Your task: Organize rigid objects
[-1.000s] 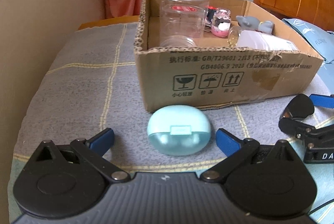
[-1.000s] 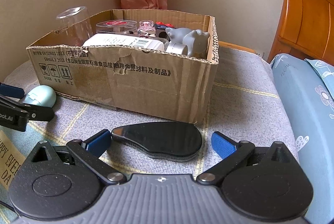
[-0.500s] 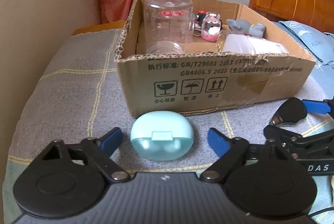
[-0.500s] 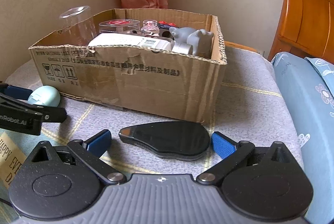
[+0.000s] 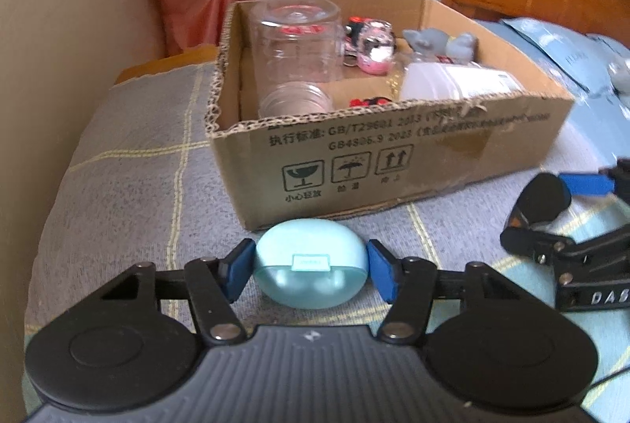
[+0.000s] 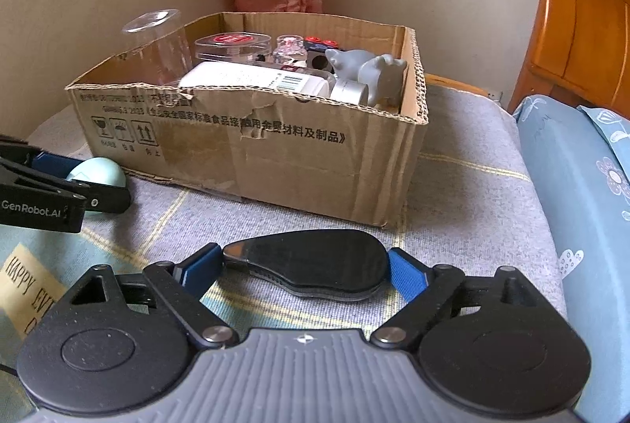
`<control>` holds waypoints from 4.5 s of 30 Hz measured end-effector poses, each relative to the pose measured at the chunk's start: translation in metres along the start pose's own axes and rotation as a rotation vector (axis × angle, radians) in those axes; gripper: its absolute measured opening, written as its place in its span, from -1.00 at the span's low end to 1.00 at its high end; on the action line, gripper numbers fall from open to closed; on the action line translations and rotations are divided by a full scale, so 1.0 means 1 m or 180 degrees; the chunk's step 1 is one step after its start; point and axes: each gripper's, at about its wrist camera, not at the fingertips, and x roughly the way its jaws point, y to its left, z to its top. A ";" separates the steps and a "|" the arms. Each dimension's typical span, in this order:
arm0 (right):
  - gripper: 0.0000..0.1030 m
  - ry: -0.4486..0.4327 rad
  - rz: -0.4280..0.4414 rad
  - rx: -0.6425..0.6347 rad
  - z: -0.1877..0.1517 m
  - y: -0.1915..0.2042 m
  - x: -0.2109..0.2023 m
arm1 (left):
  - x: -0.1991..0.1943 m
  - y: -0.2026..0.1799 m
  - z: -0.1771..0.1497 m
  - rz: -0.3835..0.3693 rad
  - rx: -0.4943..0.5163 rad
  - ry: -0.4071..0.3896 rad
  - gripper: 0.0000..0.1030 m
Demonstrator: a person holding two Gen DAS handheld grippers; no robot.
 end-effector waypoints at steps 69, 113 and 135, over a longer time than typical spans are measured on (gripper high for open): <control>0.98 -0.0175 0.0362 -0.0109 0.154 -0.029 0.012 | -0.084 -0.015 0.106 -0.0084 0.0929 -0.0706 0.98; 1.00 -0.0193 -0.0595 0.0540 0.075 0.024 -0.133 | -0.139 -0.030 0.039 0.0581 -0.0300 -0.0453 0.98; 1.00 -0.0263 -0.0654 0.0549 0.075 0.024 -0.136 | -0.141 -0.037 0.039 0.0691 -0.0222 -0.0494 0.98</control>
